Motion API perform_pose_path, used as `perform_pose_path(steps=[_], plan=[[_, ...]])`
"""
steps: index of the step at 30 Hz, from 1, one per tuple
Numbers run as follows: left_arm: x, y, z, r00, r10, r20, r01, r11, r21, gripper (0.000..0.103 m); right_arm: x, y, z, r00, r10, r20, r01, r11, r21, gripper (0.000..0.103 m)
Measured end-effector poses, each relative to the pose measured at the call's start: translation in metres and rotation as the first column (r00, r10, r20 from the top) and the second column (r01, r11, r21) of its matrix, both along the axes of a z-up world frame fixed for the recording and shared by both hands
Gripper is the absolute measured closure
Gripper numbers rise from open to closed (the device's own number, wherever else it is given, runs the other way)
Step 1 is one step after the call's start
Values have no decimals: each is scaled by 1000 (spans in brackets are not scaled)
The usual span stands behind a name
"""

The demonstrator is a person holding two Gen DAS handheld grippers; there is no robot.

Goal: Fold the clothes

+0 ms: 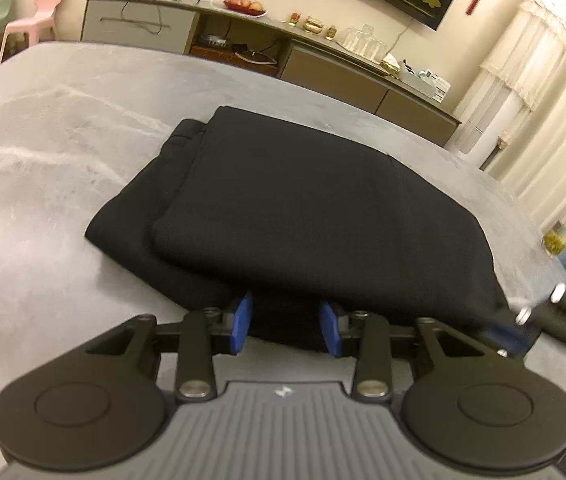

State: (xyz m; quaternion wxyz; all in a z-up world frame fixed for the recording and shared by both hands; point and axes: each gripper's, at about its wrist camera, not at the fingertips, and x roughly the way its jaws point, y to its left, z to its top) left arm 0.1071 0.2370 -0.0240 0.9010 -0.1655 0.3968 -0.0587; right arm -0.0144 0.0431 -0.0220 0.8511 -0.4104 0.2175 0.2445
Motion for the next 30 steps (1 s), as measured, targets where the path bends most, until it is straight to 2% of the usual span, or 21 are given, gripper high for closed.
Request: perform_pose_path(steps=[2, 4, 7, 8, 10, 12, 14, 17, 19, 23, 24, 25, 27, 29, 30], plan=[[-12, 9, 7, 1000, 29, 7, -29, 999, -18, 66, -2, -2, -9, 1000, -9, 15, 9, 1000, -3, 99], [-26, 25, 19, 996, 75, 51, -74, 997, -24, 66, -2, -5, -11, 1000, -12, 18, 12, 1000, 14, 98], [-47, 44, 44, 976, 135, 171, -140, 990, 19, 66, -6, -18, -2, 998, 12, -59, -7, 996, 85, 93], [-53, 47, 50, 967, 142, 211, -149, 989, 18, 66, -6, -26, 8, 994, 16, -109, 0, 989, 146, 87], [-54, 48, 57, 958, 126, 257, -130, 991, 1, 65, -4, -53, 37, 980, -10, -198, 84, 925, 370, 87], [-39, 36, 53, 967, 73, 243, -77, 997, 4, 65, 8, -82, 53, 959, -97, -265, 231, 809, 540, 87], [-22, 20, 44, 978, 15, 210, -20, 999, 25, 65, 28, -98, 47, 932, -202, -301, 347, 738, 578, 87], [-7, -2, 20, 993, -43, 110, 31, 994, 107, 65, 54, -109, 12, 875, -245, -418, 452, 721, 525, 87], [-5, -7, 4, 998, -54, 39, 48, 989, 139, 68, 50, -116, -4, 884, -233, -406, 429, 751, 502, 87], [-22, -9, 0, 996, -69, 56, 58, 982, 180, 70, 51, -134, -6, 880, -297, -371, 449, 774, 446, 87], [-24, -10, 0, 996, -65, 55, 54, 981, 188, 70, 54, -139, -6, 875, -320, -364, 462, 776, 430, 84], [-25, -12, 1, 996, -65, 53, 54, 980, 193, 70, 57, -144, -5, 869, -343, -356, 476, 775, 416, 82], [-29, -16, 3, 997, -65, 49, 54, 978, 202, 68, 51, -150, 4, 862, -382, -333, 500, 750, 433, 82], [-28, -18, 4, 996, -66, 51, 54, 976, 213, 66, 25, -143, 15, 900, -321, -295, 430, 758, 490, 82], [-27, -18, 4, 997, -66, 51, 54, 976, 213, 66, 17, -133, 15, 918, -266, -295, 386, 774, 502, 82]])
